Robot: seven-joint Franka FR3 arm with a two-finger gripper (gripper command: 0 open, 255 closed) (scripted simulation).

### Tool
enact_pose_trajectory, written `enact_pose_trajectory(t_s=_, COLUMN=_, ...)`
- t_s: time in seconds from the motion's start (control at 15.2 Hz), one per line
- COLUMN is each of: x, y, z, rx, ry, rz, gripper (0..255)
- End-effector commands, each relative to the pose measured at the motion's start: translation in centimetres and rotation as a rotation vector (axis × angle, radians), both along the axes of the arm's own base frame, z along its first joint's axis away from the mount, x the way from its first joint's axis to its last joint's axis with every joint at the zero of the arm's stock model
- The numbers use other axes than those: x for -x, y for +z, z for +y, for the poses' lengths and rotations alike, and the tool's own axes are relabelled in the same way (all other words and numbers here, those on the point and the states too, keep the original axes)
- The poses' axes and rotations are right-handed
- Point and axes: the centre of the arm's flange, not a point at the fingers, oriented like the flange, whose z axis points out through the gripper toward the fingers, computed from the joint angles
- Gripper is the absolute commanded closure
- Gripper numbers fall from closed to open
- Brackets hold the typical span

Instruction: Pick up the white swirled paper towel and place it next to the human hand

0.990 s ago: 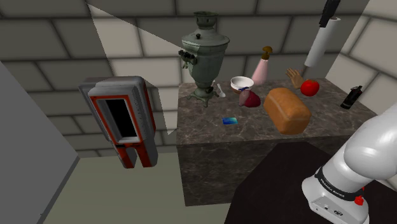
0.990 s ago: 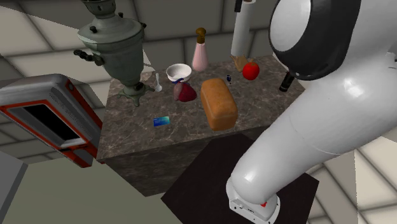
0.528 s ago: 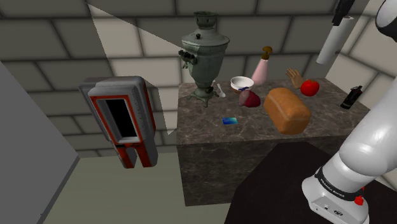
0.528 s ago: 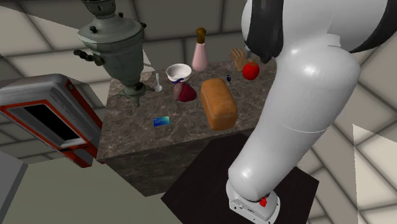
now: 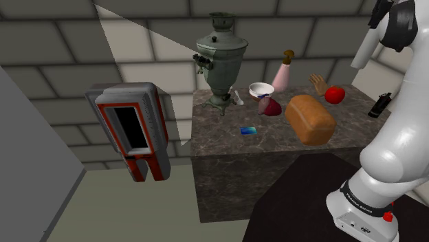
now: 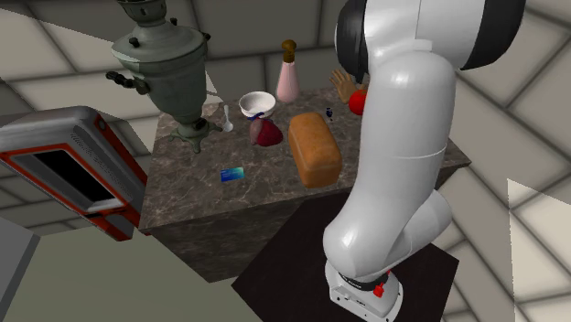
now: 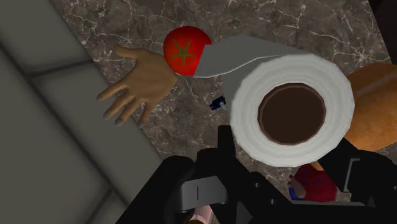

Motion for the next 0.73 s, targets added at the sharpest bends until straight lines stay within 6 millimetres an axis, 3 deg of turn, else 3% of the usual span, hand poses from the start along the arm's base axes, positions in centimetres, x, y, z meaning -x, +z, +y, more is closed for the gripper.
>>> enact_pose_trajectory(t_s=0.0, x=0.0, y=-1.1, z=-0.2, rx=0.0, ry=0.001, rz=0.0, gripper=255)
enact_pose_trajectory(t_s=0.66, x=0.0, y=-6.3, z=-0.2, rx=0.0, ry=0.001, rz=0.0, gripper=255)
